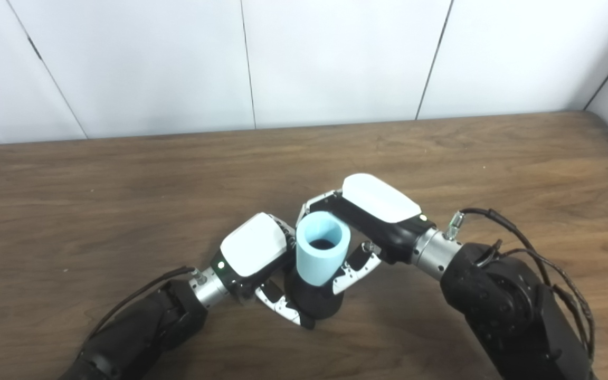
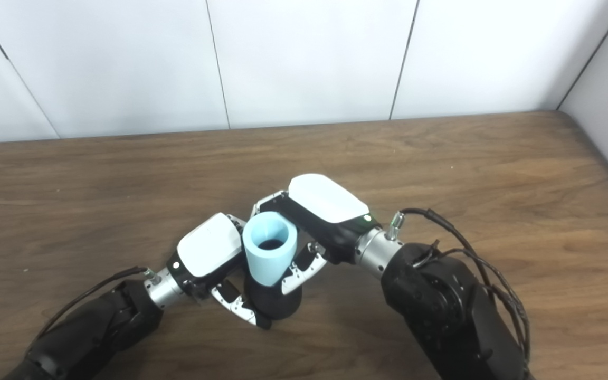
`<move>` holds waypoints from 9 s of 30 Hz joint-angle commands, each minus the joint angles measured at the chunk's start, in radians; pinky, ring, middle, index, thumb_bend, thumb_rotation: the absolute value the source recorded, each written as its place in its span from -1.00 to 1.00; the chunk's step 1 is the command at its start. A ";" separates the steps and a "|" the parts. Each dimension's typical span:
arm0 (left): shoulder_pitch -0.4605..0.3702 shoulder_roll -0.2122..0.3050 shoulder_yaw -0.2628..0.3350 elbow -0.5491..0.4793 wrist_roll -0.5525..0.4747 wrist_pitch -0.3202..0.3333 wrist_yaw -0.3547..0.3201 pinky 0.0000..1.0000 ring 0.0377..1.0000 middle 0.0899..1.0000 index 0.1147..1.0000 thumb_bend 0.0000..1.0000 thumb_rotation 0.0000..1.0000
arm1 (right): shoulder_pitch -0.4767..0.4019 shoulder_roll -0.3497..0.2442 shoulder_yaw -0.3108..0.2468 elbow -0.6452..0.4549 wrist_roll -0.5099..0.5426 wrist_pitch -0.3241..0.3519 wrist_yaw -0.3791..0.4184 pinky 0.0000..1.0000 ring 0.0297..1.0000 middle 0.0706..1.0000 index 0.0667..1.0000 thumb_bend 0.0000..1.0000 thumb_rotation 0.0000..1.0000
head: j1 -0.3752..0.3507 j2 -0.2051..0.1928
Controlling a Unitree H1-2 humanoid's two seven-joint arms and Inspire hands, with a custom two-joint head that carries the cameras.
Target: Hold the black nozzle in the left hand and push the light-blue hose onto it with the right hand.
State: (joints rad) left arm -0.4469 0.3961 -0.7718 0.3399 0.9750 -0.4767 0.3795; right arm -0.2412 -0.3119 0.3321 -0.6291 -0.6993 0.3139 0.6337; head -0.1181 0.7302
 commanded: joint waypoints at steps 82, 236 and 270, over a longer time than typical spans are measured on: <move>0.081 -0.010 -0.063 0.084 -0.015 0.008 -0.057 -0.34 -0.29 -0.26 -0.23 1.00 -0.61 | 0.239 -0.054 -0.173 -0.185 0.074 -0.386 -0.201 0.62 0.87 0.81 0.75 0.94 0.59 | -0.001 -0.014; 0.073 -0.033 -0.047 0.141 0.001 0.010 -0.045 -0.50 -0.42 -0.39 -0.36 0.95 -0.55 | 0.268 0.023 -0.208 0.033 -0.137 -0.686 -0.516 0.73 0.92 0.87 0.86 0.44 0.50 | 0.002 -0.036; 0.088 -0.014 -0.003 0.098 -0.052 0.009 -0.099 -0.33 -0.23 -0.16 -0.08 1.00 -0.39 | 0.371 0.182 -0.452 0.381 0.657 -0.520 -0.634 1.00 1.00 1.00 0.98 -0.08 0.85 | 0.020 -0.034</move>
State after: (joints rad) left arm -0.4586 0.3751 -0.7483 0.3744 0.9103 -0.4770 0.3295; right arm 0.1468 -0.1250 -0.1154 -0.2149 -0.0504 -0.1954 0.0027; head -0.0997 0.6949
